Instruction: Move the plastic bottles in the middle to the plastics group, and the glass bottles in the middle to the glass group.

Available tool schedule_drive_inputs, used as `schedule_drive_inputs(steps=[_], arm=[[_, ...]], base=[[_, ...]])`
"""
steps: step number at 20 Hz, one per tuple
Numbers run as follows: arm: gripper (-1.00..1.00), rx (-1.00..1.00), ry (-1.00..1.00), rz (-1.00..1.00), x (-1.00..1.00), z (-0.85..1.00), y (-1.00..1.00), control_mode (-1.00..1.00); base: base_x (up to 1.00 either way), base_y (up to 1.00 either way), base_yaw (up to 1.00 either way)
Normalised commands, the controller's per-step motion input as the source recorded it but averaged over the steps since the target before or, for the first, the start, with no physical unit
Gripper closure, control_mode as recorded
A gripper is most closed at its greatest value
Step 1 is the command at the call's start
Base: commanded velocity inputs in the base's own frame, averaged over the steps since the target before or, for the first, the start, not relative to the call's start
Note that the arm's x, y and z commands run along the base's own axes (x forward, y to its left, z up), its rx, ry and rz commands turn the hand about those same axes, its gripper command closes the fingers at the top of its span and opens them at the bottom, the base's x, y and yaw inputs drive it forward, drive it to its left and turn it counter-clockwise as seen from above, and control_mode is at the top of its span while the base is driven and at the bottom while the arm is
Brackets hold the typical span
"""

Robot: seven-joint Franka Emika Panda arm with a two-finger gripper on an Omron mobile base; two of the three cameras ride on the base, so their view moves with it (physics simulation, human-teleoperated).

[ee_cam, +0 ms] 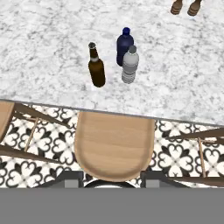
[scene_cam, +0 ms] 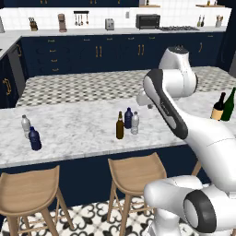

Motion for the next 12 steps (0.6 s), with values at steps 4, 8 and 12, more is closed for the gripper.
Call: schedule_drive_inputs(steps=[4,8,12], arm=[[-1.0,-0.01,-0.09,0.0,-0.49,-0.01,0.41,-1.0],[-1.0,0.0,-0.21,-0.04,-0.33,-0.19,0.99,-1.0],[-1.0,0.0,-0.34,-0.12,-0.03,-0.25,0.48,-1.0]], base=[[0.0,0.0,0.0],[0.0,0.0,0.0],[0.0,0.0,0.0]])
